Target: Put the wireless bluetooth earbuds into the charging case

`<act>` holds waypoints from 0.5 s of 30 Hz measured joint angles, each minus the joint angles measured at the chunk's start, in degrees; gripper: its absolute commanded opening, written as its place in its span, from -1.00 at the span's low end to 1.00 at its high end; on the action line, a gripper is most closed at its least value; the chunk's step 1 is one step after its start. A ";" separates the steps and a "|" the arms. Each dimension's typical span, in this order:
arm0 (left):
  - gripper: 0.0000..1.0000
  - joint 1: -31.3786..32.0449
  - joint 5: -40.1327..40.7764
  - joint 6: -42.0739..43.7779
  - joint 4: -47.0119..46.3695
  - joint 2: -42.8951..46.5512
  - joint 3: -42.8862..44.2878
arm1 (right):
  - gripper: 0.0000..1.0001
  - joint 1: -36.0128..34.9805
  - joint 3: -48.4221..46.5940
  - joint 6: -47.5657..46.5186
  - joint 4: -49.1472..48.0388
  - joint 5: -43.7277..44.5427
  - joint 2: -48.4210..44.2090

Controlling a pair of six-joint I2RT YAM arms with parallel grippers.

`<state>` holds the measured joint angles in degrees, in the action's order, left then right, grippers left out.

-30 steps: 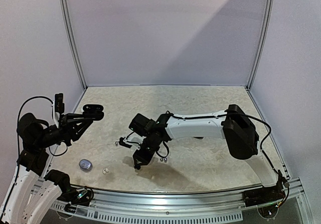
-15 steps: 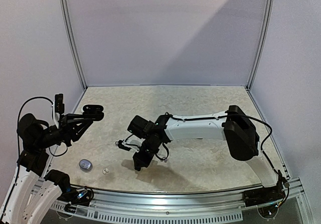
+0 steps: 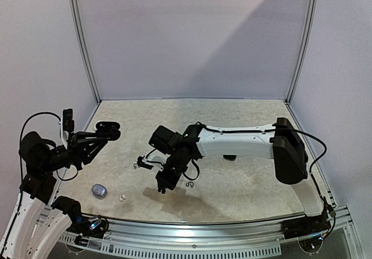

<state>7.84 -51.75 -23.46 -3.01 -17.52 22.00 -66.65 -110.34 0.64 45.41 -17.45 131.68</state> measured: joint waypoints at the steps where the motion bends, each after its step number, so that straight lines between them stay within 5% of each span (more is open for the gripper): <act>1: -1.00 0.02 -0.52 0.28 -0.17 -0.02 0.00 | -1.00 0.15 0.02 -0.46 0.02 0.83 -1.36; 15: -1.00 4.85 -9.51 10.69 0.09 -2.29 0.76 | -1.00 0.59 -1.92 -11.87 -14.99 14.25 -25.33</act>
<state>12.69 -61.25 -12.78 -2.92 -19.81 22.76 -66.06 -112.27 -11.22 30.41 -3.20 106.34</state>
